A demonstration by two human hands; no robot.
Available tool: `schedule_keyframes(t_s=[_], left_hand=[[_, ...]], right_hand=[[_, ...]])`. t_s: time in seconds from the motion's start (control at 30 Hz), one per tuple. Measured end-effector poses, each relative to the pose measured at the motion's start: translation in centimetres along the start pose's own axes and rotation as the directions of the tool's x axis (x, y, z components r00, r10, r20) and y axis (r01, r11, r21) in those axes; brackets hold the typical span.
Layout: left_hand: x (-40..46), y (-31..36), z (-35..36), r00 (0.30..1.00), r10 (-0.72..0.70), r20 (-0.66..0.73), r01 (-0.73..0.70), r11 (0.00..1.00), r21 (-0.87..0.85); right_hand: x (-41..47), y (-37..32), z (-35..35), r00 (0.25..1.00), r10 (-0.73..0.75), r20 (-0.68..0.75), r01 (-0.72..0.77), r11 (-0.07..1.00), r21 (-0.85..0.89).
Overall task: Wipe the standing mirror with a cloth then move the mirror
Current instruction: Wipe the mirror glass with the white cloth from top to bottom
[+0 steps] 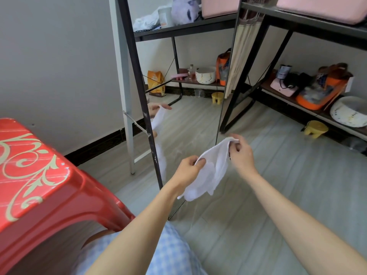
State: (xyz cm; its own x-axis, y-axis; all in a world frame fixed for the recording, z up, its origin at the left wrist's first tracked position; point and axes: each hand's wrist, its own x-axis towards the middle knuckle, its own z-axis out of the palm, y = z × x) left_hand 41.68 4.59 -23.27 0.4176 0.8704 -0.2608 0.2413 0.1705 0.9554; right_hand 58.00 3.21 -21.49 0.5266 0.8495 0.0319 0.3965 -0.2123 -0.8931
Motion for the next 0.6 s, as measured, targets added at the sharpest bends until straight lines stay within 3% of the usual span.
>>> schedule_keyframes(t_s=[0.07, 0.13, 0.2, 0.23, 0.3, 0.37, 0.4, 0.47, 0.5, 0.6], left_hand=[[0.3, 0.4, 0.2, 0.999, -0.046, -0.012, 0.047, 0.999, 0.026], [0.8, 0.7, 0.4, 0.996, -0.083, -0.017, 0.084, 0.996, 0.024], [1.3, 1.0, 0.4, 0.992, -0.119, -0.045, 0.12, 0.992, 0.026], [1.3, 1.2, 0.4, 0.988, -0.136, -0.068, 0.138, 0.99, 0.019], [1.4, 1.7, 0.2, 0.984, -0.159, -0.079, 0.153, 0.985, -0.073], [1.5, 2.3, -0.2, 0.982, -0.168, -0.085, 0.147, 0.967, -0.206], [1.6, 2.5, -0.4, 0.98, -0.164, -0.11, 0.134, 0.962, -0.236], [2.0, 2.5, -0.9, 0.967, -0.166, -0.193, 0.124, 0.969, -0.215], [2.3, 2.4, -0.9, 0.956, -0.171, -0.238, 0.128, 0.974, -0.186], [2.5, 1.2, -0.6, 0.939, -0.184, -0.29, 0.159, 0.981, -0.106]], right_hand=[[0.1, 0.6, 0.4, 0.986, 0.166, 0.033, -0.167, 0.985, 0.036], [-0.5, 1.2, 0.6, 0.982, 0.178, 0.069, -0.177, 0.984, -0.008], [-1.0, 1.8, 0.7, 0.966, 0.162, 0.202, -0.169, 0.986, 0.016], [-1.3, 2.2, 0.8, 0.928, 0.179, 0.328, -0.198, 0.98, 0.026], [-2.0, 2.9, 0.7, 0.777, 0.227, 0.587, -0.301, 0.953, 0.029], [-2.5, 3.5, 0.7, 0.657, 0.253, 0.71, -0.399, 0.916, 0.042], [-2.6, 3.8, 0.7, 0.639, 0.265, 0.723, -0.419, 0.907, 0.039], [-2.8, 4.1, 0.8, 0.671, 0.281, 0.686, -0.387, 0.922, 0.0], [-2.8, 4.1, 0.9, 0.725, 0.292, 0.624, -0.338, 0.94, -0.048], [-2.2, 4.1, 0.9, 0.899, 0.331, 0.287, -0.303, 0.943, -0.138]])
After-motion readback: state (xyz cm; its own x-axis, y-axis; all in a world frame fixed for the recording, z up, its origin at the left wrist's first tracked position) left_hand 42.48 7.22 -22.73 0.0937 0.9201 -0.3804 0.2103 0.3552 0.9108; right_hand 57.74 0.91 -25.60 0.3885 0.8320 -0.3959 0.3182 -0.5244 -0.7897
